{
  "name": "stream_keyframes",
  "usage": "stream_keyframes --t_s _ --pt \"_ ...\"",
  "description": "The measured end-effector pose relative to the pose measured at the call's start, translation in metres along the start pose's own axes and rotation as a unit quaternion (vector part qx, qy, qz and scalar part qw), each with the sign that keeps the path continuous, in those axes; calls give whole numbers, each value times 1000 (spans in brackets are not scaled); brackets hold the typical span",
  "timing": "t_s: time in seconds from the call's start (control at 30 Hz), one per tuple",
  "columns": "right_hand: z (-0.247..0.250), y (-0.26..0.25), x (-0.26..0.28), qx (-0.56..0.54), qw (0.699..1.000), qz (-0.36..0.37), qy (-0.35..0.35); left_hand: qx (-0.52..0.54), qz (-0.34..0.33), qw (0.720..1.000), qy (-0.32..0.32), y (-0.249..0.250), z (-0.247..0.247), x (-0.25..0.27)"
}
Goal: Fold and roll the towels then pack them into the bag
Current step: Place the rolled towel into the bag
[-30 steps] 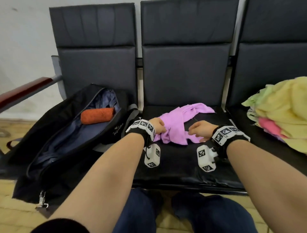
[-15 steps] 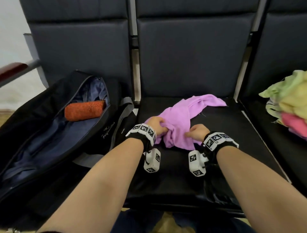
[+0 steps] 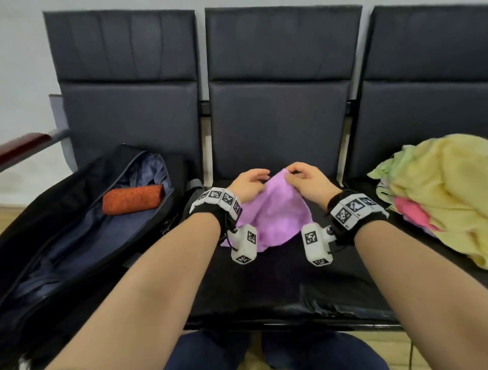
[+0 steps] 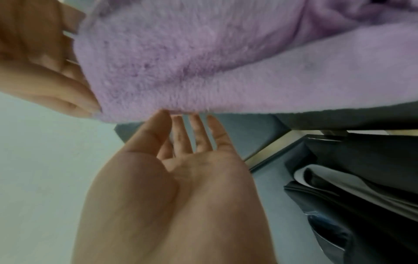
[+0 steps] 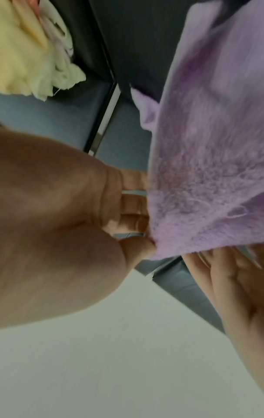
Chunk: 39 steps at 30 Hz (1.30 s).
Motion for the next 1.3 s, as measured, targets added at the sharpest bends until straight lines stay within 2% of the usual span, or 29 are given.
stream_keyframes --t_s 0.07,0.13,0.17,0.27,0.33,0.43,0.5,0.57,0.63,0.7,0.8,0.87,1.0,1.1,1.17,1.3 --pt "10 -20 12 -17 1000 14 11 19 -31 999 -32 22 -7 7" --pt "16 -33 21 -82 996 3 32 29 -59 997 -28 36 -15 13" --pt "18 -39 25 -126 991 -11 43 29 -67 997 -2 40 -17 17" --pt "22 -57 39 -256 965 -17 58 40 -72 986 146 47 -15 31" --pt "22 -69 43 -342 939 0 41 86 -96 976 177 55 -10 40" --pt "19 -86 46 -416 908 10 40 95 -146 976 133 68 -3 56" --pt "13 -96 45 -456 889 13 40 32 -159 983 88 73 -2 60" --pt "9 -104 46 -473 880 20 34 -73 -161 980 86 71 -1 61" --pt "11 -108 46 -430 901 32 51 -109 -158 976 107 68 2 63" --pt "16 -104 47 -341 933 35 113 -64 -158 978 123 65 10 66" --pt "22 -87 52 -261 946 0 194 -33 -153 977 147 64 22 70" --pt "16 -78 55 -237 956 -14 173 -30 -156 976 152 69 26 72" --pt "-4 -77 61 -92 993 13 69 12 -188 971 149 80 31 77" --pt "-13 -79 63 -67 995 64 22 0 -195 976 96 85 29 78" --pt "-13 -81 61 -31 995 89 27 -9 -199 978 62 87 27 79" --pt "-2 -75 52 103 983 79 133 -28 -172 981 87 74 31 77"
Point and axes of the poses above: each hand's wrist, its own x-axis away from the middle knuckle, its own z-axis out of the back of the hand, y = z × x, the point moved 2 cm from there along -x, towards the middle knuckle, and after that the axes turned 8 degrees about -y, right-handed, at the moved point
